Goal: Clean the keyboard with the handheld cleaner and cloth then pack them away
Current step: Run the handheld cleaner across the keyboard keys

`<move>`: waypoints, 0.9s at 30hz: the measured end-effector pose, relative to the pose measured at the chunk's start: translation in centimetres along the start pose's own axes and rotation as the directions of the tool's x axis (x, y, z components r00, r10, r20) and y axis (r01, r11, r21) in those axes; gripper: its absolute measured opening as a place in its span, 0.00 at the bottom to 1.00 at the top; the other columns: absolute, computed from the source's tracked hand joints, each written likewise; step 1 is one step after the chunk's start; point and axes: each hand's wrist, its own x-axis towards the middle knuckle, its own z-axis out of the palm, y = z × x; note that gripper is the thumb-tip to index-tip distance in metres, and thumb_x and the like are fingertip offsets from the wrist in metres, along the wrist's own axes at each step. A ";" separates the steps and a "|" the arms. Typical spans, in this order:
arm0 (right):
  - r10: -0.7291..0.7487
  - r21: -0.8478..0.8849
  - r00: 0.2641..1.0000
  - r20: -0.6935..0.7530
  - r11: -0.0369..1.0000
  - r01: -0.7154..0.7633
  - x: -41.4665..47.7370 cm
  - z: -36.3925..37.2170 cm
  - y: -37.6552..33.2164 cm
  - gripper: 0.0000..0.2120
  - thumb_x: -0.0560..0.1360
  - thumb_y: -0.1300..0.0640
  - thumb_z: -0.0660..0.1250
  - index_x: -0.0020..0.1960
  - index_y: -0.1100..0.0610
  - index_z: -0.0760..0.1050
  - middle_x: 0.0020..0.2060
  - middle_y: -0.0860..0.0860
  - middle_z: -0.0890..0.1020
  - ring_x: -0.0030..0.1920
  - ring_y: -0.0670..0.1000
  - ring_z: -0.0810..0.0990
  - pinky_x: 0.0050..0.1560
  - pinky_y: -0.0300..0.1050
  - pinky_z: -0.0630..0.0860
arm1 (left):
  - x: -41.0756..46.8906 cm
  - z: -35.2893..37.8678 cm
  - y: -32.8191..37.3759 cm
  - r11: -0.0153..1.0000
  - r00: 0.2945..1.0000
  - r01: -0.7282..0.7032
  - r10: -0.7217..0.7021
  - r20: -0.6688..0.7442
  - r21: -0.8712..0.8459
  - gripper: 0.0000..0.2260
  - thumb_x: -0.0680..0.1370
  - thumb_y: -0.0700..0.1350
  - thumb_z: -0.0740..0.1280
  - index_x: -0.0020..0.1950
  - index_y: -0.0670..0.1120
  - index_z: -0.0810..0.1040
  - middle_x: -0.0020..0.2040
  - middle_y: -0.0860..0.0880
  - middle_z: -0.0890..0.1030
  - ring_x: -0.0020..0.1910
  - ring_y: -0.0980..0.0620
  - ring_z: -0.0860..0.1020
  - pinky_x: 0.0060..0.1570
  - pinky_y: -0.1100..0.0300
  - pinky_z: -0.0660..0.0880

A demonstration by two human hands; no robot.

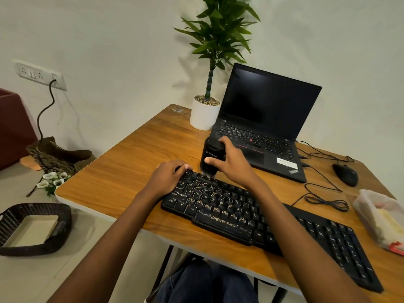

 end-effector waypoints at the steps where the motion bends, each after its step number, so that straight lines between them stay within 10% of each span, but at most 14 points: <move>1: -0.027 -0.018 1.000 -0.011 0.999 0.027 0.0 0.6 -0.2 0.22 0.73 0.54 0.69 0.62 0.57 0.64 0.51 0.52 0.77 0.49 0.50 0.76 0.47 0.45 0.77 | 0.0 0.0 0.0 1.000 1.000 0.002 -0.002 -0.015 0.015 0.11 0.81 0.47 0.59 0.55 0.50 0.81 0.53 0.51 0.82 0.53 0.50 0.78 0.58 0.43 0.71; 8: 0.056 0.295 0.997 0.050 0.953 -0.069 -0.2 -0.7 0.5 0.18 0.72 0.58 0.70 0.56 0.58 0.65 0.47 0.48 0.75 0.50 0.53 0.79 0.40 0.47 0.82 | 0.0 0.1 -0.1 0.994 0.998 0.024 -0.016 -0.068 0.106 0.12 0.81 0.48 0.58 0.55 0.51 0.80 0.54 0.52 0.82 0.55 0.50 0.77 0.64 0.43 0.65; 13: -0.017 0.136 1.000 0.002 0.991 0.017 0.3 0.0 0.4 0.19 0.72 0.55 0.70 0.56 0.54 0.65 0.44 0.44 0.75 0.49 0.54 0.79 0.50 0.57 0.78 | -0.3 -0.1 0.7 0.988 0.997 0.032 -0.021 -0.074 0.150 0.12 0.82 0.48 0.56 0.56 0.50 0.79 0.55 0.52 0.81 0.57 0.50 0.75 0.65 0.50 0.57; 27: -0.115 0.069 0.992 0.051 0.991 0.111 1.4 0.8 -0.9 0.19 0.72 0.55 0.71 0.57 0.56 0.66 0.45 0.47 0.76 0.48 0.50 0.76 0.44 0.37 0.76 | -0.6 -0.3 1.1 0.987 0.996 0.029 -0.016 -0.084 0.160 0.12 0.82 0.46 0.55 0.52 0.49 0.79 0.49 0.51 0.82 0.51 0.50 0.77 0.62 0.52 0.60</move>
